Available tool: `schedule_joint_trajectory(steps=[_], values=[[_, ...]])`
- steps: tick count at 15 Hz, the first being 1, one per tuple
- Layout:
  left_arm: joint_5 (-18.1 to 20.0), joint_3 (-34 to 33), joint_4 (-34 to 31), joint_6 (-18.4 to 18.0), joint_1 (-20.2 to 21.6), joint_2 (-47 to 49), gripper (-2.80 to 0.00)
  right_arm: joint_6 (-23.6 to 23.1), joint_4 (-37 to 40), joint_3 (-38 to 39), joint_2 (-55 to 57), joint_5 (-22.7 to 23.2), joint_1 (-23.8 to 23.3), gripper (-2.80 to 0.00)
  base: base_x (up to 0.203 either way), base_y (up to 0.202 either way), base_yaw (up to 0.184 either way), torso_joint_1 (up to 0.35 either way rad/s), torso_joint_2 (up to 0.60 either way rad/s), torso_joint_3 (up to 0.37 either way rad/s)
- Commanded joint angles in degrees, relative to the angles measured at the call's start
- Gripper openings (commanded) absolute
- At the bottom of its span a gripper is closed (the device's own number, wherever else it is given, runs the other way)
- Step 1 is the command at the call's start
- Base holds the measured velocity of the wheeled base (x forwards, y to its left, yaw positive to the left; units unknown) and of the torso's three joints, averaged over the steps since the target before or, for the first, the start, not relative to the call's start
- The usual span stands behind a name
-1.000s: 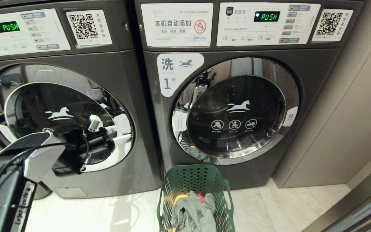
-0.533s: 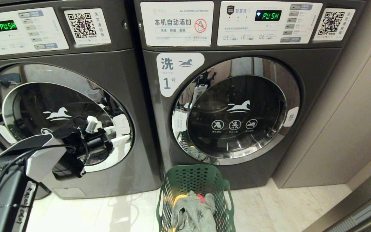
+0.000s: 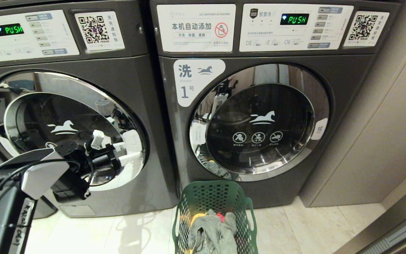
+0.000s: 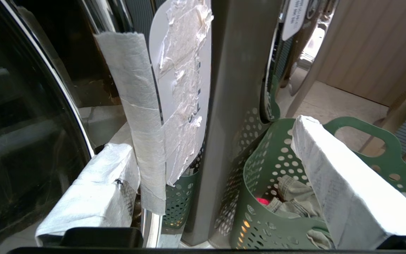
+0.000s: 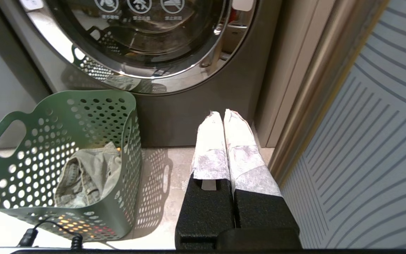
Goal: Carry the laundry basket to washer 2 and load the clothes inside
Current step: Open the lid of the washing machine
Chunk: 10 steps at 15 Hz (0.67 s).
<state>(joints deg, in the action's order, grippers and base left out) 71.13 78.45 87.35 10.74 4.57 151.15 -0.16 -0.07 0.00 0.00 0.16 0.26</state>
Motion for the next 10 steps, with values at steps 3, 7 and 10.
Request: schedule_joint_trajectory(steps=[3,7,10], values=[[-0.2,-0.6,0.3,0.1,-1.1,-0.2,0.00,0.0,0.0,0.0,0.1,0.0,0.0,-2.80,0.000,0.000,0.000,0.000,0.00,0.000],[-0.2,-0.2,0.3,0.2,6.2,-0.2,0.00,0.0,0.0,0.0,0.1,0.0,0.0,-2.80,0.000,0.000,0.000,0.000,0.00,0.000],[-0.2,-0.3,0.3,0.3,10.3,-0.5,0.00,0.0,0.0,0.0,0.1,0.0,0.0,-2.80,0.000,0.000,0.000,0.000,0.00,0.000]])
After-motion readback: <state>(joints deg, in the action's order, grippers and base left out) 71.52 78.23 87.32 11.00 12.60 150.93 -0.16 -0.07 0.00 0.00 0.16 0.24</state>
